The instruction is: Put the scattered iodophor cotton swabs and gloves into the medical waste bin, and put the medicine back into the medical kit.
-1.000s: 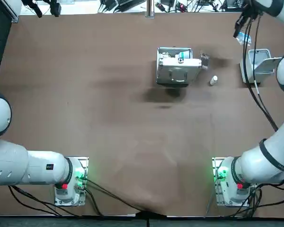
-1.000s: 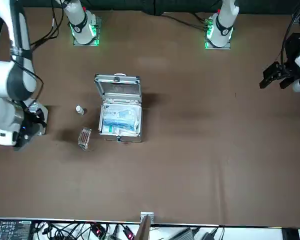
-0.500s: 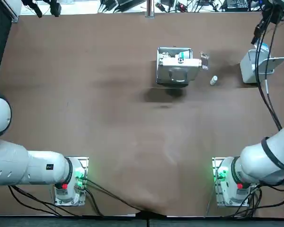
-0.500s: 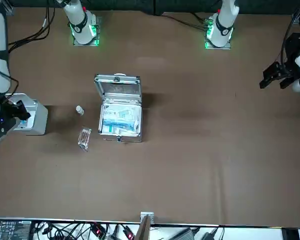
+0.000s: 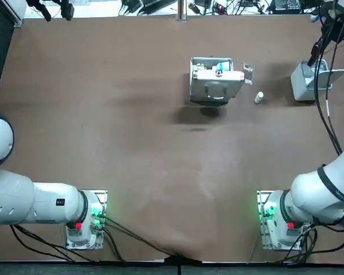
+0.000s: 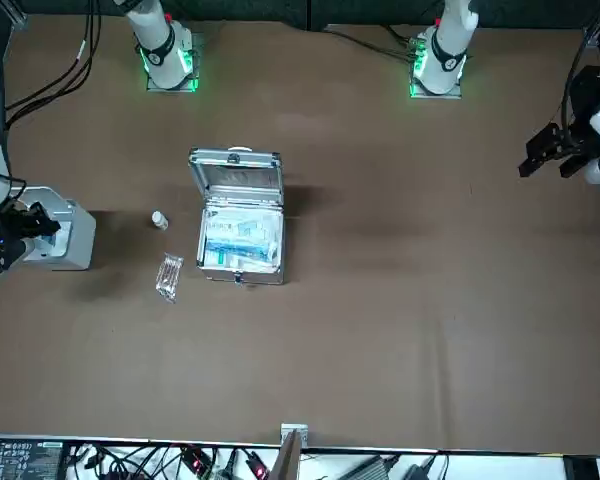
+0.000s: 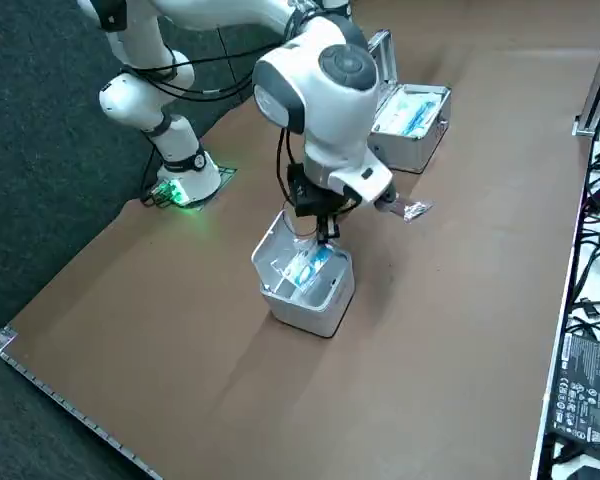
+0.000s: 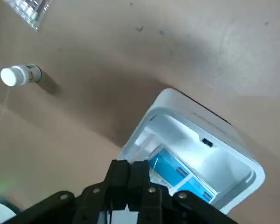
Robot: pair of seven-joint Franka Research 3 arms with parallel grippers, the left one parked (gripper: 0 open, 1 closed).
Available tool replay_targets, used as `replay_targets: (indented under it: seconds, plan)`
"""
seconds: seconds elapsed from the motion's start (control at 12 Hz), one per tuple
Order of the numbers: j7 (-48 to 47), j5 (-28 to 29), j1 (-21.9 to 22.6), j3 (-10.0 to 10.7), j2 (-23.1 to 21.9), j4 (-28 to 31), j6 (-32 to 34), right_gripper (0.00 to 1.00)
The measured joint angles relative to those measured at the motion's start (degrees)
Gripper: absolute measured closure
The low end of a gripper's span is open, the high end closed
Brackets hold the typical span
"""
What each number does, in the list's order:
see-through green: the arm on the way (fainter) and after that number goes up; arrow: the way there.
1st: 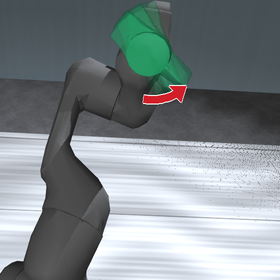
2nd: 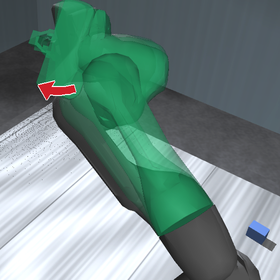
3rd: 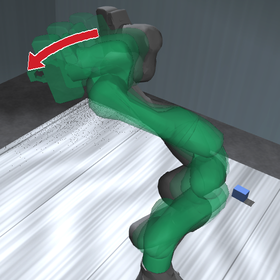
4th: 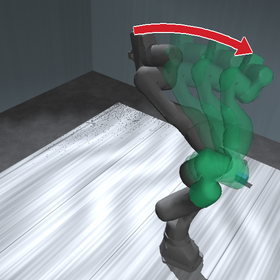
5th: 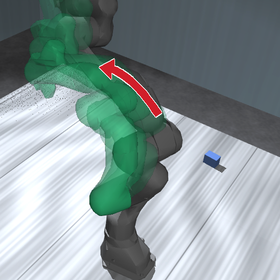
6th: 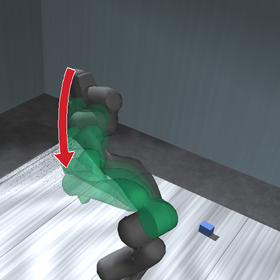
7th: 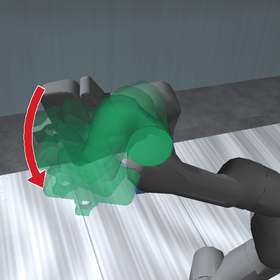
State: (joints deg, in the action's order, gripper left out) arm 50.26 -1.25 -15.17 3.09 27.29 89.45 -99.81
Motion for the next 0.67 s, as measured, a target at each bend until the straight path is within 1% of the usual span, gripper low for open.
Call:
replay_targets:
  seconds: [0.08, 0.17, 0.42, 0.67]
  plan:
    - [0.4, 0.0, -0.4, 0.0, 0.4, 0.0, 0.0, 0.96]
    - [0.7, 0.0, -0.8, 0.0, 0.6, 0.0, 0.0, 0.87]
    - [1.3, 0.1, -1.1, -0.1, 0.6, -0.3, 0.0, 0.53]
    - [1.4, 0.6, -0.9, -1.1, -0.1, -1.9, 0.5, 0.18]
